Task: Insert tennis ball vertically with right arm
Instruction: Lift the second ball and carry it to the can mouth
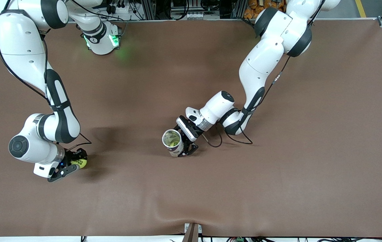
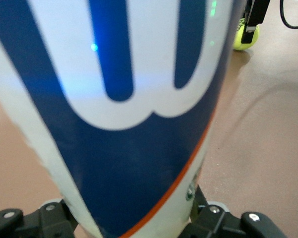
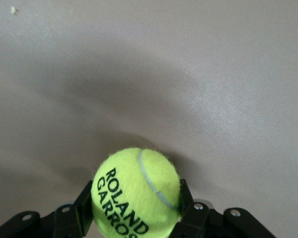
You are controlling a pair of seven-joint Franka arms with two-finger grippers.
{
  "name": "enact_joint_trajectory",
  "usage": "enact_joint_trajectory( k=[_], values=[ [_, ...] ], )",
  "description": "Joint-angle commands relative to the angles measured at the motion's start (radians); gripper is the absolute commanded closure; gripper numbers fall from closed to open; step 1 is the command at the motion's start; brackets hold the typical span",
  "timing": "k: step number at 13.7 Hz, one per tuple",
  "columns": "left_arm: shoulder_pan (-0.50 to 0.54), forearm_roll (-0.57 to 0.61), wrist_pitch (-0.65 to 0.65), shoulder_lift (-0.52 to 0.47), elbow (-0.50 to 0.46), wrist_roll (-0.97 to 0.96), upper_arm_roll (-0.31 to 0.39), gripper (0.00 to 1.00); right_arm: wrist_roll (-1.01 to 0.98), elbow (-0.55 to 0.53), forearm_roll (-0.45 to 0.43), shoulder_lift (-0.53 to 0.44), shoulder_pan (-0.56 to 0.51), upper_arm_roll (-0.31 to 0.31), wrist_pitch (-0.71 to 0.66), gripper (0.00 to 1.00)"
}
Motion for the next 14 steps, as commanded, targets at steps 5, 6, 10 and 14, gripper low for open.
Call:
enact_joint_trajectory(
  k=[5, 6, 10, 14],
  values=[
    [0.006, -0.002, 0.015, -0.007, -0.011, -0.003, -0.006, 0.15, 0.266, 0.132, 0.184, -0.123, 0.032, 0.025, -0.345, 0.65],
    [0.006, -0.002, 0.015, -0.007, -0.011, -0.003, -0.006, 0.15, 0.37, 0.16, 0.184, -0.141, 0.054, 0.03, -0.393, 0.65],
    [0.005, -0.002, 0.015, -0.007, -0.014, -0.003, -0.006, 0.15, 0.828, 0.271, 0.193, -0.197, 0.177, 0.033, -0.565, 0.65],
    [0.005, -0.001, 0.015, -0.007, -0.014, -0.001, -0.005, 0.15, 1.217, 0.326, 0.349, -0.197, 0.249, 0.045, -0.571, 0.64]
  ],
)
